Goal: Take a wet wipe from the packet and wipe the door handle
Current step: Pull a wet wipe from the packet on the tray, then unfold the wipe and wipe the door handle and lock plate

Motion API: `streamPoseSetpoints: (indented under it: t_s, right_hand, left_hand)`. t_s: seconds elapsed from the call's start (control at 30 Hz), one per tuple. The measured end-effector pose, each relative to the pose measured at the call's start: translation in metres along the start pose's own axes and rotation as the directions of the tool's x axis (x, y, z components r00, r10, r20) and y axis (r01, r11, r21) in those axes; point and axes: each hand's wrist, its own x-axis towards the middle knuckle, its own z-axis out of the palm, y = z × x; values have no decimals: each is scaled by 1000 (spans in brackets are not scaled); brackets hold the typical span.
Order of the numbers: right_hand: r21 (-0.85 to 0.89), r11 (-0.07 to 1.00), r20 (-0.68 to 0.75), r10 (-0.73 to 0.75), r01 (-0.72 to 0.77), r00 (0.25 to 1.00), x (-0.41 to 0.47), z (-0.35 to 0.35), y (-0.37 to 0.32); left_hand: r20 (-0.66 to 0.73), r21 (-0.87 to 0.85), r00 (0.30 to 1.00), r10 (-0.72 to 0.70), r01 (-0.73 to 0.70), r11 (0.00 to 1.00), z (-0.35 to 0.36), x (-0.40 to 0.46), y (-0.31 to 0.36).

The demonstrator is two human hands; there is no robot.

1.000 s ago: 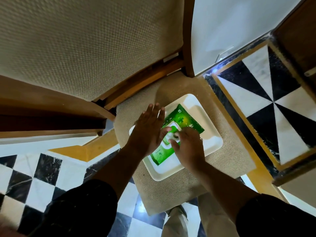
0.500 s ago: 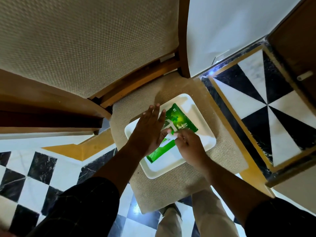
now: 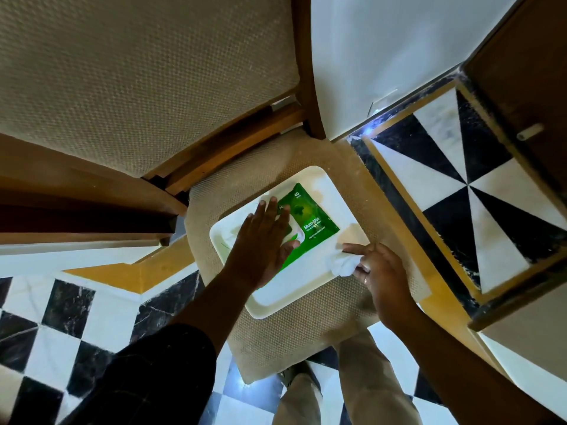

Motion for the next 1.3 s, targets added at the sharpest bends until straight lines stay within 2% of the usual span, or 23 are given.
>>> streamPoseSetpoints:
  t_s: [0.1, 0.23, 0.37, 0.43, 0.5, 0.57, 0.6, 0.7, 0.8, 0.97, 1.07, 1.2, 1.3]
  right_hand:
    - [117, 980, -61, 169, -161, 984, 8, -5, -6]
    - [159, 987, -37, 41, -34, 998, -15, -20, -9]
    - [245, 969, -40, -18, 27, 999, -45, -24, -17]
    - [259, 965, -56, -22, 36, 998, -65, -24, -19]
    - [311, 948, -57, -51, 66, 997, -101, -27, -23]
    - [371, 925, -42, -78, 88, 996, -143, -31, -32]
    - [382, 919, -34, -93, 99, 995, -164, -33, -37]
    - [359, 919, -20, -170, 165, 985, -243, -43, -60]
    - [385, 895, -51, -222, 224, 974, -293, -49, -77]
    - [476, 825, -123, -281, 305, 952, -349, -63, -99]
    - [487, 800, -185, -298, 351, 936, -367, -81, -109]
    - [421, 813, -243, -327, 403, 913, -380, -110, -123]
    - [265, 880, -237, -337, 394, 911, -383, -132, -135]
  left_hand:
    - [59, 111, 998, -18, 12, 994, 24, -6, 14]
    - [68, 184, 995, -76, 62, 981, 35, -8, 21]
    - [138, 158, 987, -87, 65, 985, 15, -10, 27]
    - [173, -15, 978, -113, 118, 993, -1, -23, 42]
    - [179, -314, 974, -137, 189, 931, -24, -54, 65]
    - [110, -546, 989, -96, 141, 826, -48, -94, 95]
    - [52, -609, 997, -61, 80, 789, -59, -114, 111]
    - [-62, -676, 998, 15, -53, 735, -98, -173, 154]
    - [-58, -758, 998, 29, -62, 649, -115, -200, 176]
    - [-255, -700, 963, 84, -244, 671, -163, -219, 204]
    - [-313, -728, 945, 94, -302, 616, -200, -219, 223]
    - [-347, -804, 937, 34, -316, 504, -233, -210, 249]
    - [-325, -863, 945, -38, -280, 421, -251, -197, 277]
